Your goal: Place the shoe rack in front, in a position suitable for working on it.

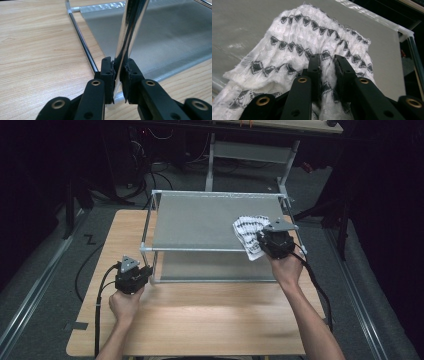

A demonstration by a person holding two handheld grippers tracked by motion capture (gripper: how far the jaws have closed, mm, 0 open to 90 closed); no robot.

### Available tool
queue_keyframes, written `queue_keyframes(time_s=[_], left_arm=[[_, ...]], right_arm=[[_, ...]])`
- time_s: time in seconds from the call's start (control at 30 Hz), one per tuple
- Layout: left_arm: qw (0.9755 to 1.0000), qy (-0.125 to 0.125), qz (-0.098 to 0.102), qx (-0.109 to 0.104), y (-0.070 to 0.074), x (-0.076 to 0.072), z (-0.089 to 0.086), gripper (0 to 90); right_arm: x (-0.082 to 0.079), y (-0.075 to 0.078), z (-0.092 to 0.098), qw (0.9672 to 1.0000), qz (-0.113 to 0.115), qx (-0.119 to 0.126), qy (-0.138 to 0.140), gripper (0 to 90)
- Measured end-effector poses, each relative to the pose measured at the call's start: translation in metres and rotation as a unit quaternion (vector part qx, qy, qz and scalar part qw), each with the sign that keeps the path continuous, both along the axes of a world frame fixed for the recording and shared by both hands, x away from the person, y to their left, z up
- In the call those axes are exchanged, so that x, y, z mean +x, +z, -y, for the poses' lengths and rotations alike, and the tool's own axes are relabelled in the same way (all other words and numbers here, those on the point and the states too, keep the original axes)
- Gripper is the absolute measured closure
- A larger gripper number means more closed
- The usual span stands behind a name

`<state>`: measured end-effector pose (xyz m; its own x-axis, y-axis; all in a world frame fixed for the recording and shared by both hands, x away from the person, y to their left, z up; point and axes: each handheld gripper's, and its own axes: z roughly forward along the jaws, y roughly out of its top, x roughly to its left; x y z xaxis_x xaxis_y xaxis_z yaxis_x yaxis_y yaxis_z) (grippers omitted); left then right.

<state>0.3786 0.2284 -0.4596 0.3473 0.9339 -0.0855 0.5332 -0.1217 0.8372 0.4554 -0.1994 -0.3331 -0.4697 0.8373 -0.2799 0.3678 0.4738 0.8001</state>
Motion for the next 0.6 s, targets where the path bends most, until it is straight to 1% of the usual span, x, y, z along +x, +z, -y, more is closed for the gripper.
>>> queue_keyframes(time_s=[0.13,0.2,0.43,0.5,0.6], left_arm=[[1.0000,-0.001,0.000,0.001,0.000,0.000,0.000,80.1],[1.0000,0.000,0.000,0.006,0.000,0.000,-0.001,80.2],[0.9999,0.012,-0.003,0.006,0.001,-0.002,-0.011,80.3],[0.9999,0.015,-0.003,0.005,0.001,-0.002,-0.012,80.3],[0.9999,0.017,-0.001,0.001,0.000,-0.002,-0.012,80.2]], right_arm=[[0.000,-0.002,0.011,0.9999,0.004,0.007,-0.010,78.2],[0.002,-0.003,0.014,0.9998,0.004,0.007,-0.016,78.5],[0.007,-0.002,0.019,0.9994,0.005,0.000,-0.033,79.5],[0.006,0.000,0.021,0.9994,0.006,0.005,-0.033,81.0],[0.003,0.005,0.027,0.9993,0.007,0.018,-0.033,82.9]])
